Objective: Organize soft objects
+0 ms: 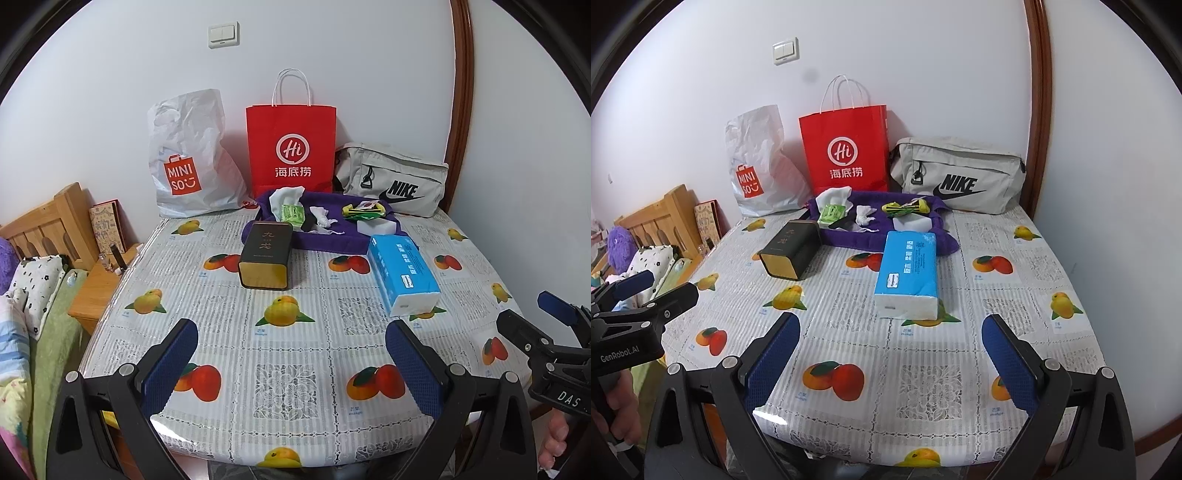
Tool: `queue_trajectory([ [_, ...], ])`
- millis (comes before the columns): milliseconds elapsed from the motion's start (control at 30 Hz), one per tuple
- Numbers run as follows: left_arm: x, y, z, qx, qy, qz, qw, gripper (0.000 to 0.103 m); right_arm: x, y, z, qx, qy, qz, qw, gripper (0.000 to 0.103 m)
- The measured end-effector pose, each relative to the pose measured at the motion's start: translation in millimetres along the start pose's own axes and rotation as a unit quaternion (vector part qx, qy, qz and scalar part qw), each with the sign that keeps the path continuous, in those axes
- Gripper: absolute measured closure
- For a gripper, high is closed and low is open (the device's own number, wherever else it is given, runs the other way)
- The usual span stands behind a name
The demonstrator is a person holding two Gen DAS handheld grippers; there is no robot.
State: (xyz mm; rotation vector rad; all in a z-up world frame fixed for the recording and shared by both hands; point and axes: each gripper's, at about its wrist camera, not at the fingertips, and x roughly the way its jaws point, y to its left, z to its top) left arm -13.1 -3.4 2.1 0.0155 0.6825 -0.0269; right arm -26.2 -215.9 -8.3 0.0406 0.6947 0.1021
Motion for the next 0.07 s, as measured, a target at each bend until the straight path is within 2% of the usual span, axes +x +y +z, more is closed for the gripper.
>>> queue_trajectory([
  [67,2.9,-0.4,0.2,0.003,-0.002,0.000,1.0000,0.000,2.1,1.0,-0.1,-0.001,0.002,0.000,1.000,0.005],
])
